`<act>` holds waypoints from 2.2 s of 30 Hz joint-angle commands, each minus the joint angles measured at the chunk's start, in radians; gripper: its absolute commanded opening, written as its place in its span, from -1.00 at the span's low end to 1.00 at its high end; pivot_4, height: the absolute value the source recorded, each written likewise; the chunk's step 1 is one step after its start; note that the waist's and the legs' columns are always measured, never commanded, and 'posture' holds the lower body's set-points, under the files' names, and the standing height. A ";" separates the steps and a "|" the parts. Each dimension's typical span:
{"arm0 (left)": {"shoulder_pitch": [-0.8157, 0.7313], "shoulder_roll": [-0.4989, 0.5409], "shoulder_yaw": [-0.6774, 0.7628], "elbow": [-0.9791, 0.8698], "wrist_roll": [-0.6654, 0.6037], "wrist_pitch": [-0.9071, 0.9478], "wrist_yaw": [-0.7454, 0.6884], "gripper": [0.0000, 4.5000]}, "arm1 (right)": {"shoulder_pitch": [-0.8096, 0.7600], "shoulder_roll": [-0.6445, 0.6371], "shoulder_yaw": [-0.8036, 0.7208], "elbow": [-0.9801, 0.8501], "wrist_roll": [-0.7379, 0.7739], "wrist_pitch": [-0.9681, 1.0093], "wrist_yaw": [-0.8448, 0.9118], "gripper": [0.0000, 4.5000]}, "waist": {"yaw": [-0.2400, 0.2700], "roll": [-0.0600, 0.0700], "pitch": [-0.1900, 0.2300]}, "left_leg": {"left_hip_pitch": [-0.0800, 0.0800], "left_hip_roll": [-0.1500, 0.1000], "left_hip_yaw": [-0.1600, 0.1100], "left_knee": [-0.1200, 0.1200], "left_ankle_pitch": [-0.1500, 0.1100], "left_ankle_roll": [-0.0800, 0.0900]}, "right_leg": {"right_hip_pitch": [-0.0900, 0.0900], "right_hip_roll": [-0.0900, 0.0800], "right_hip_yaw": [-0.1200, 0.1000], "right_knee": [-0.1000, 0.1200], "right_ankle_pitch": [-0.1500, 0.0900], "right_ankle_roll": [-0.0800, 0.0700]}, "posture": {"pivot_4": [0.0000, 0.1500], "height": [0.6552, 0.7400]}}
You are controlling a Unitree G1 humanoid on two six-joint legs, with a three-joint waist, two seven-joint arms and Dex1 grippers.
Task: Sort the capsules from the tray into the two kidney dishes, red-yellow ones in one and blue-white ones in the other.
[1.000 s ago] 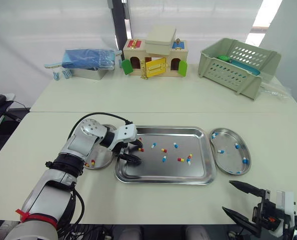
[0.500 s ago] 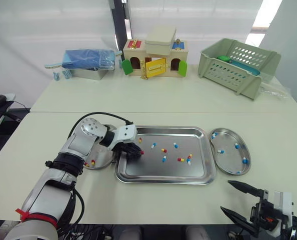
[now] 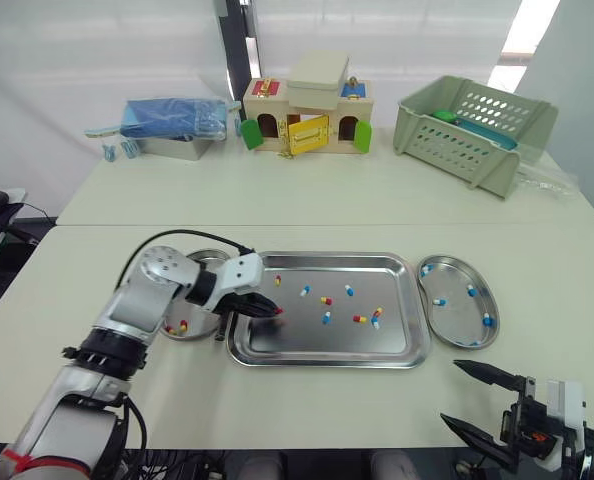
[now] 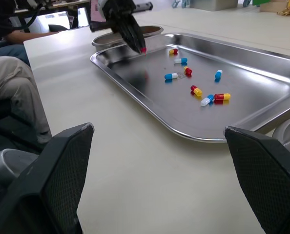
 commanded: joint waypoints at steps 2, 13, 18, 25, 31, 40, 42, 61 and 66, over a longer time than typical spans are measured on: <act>0.119 0.081 0.179 -0.184 -0.077 0.160 0.114 -0.99 | -0.020 -0.022 -0.002 -0.013 0.027 -0.015 0.042 1.00 | -0.002 0.000 0.000 | 0.000 0.001 0.000 0.000 0.000 0.000 | 0.000 0.000 0.000 0.000 0.000 0.000 | 1.00 1.00; 0.360 0.143 0.389 -0.228 -0.076 0.259 0.357 -0.99 | -0.142 -0.051 0.040 0.050 0.030 0.021 0.098 1.00 | 0.009 0.000 0.000 | 0.000 0.002 0.000 0.000 0.000 0.000 | 0.000 0.002 0.000 0.000 0.001 -0.001 | 1.00 1.00; 0.353 0.140 0.390 -0.192 -0.091 0.258 0.403 -0.99 | -0.170 -0.058 0.042 0.056 0.034 0.040 0.109 1.00 | 0.015 0.000 0.000 | 0.000 0.002 0.000 0.000 0.000 0.000 | 0.000 0.002 0.000 0.000 0.001 -0.001 | 1.00 1.00; 0.375 0.147 0.378 -0.195 -0.118 0.267 0.411 -0.22 | -0.185 -0.054 0.037 0.083 0.031 0.042 0.120 1.00 | 0.016 0.000 0.000 | 0.000 0.003 0.001 0.000 0.000 0.000 | -0.001 0.003 0.000 0.000 0.001 -0.002 | 1.00 1.00; 0.395 0.132 0.372 -0.206 -0.129 0.258 0.436 0.63 | -0.203 -0.057 0.031 0.086 0.032 0.053 0.118 1.00 | 0.015 0.000 0.000 | 0.000 0.004 0.001 0.000 0.000 0.000 | -0.001 0.004 0.000 0.000 0.001 -0.002 | 1.00 1.00; 0.487 0.134 0.564 -0.259 -0.230 0.234 0.432 0.99 | -0.260 -0.134 -0.116 0.108 0.080 0.154 0.024 1.00 | 0.013 0.000 0.000 | 0.000 0.004 0.001 0.000 0.000 0.000 | -0.002 0.004 0.001 0.000 0.001 -0.002 | 1.00 1.00; 0.555 0.151 0.652 -0.240 -0.225 0.220 0.424 0.99 | -0.288 -0.166 -0.168 0.152 0.085 0.184 -0.007 1.00 | 0.011 0.000 0.000 | 0.000 0.005 0.002 -0.001 0.000 0.000 | -0.002 0.004 0.001 0.000 0.001 -0.002 | 1.00 1.00; 0.875 0.134 0.954 -0.024 -0.164 0.024 0.469 0.99 | -0.689 -0.348 -0.168 0.756 -0.137 0.199 -0.099 1.00 | 0.004 0.000 0.000 | 0.000 0.006 0.003 -0.002 0.000 0.000 | -0.003 0.005 0.002 0.000 0.001 -0.005 | 1.00 1.00; 0.906 0.103 0.949 -0.064 -0.173 0.026 0.494 0.99 | -0.708 -0.363 -0.122 0.804 -0.187 0.185 -0.078 1.00 | 0.002 0.000 0.000 | 0.000 0.006 0.003 -0.002 0.000 0.000 | -0.003 0.005 0.002 0.000 0.001 -0.005 | 1.00 1.00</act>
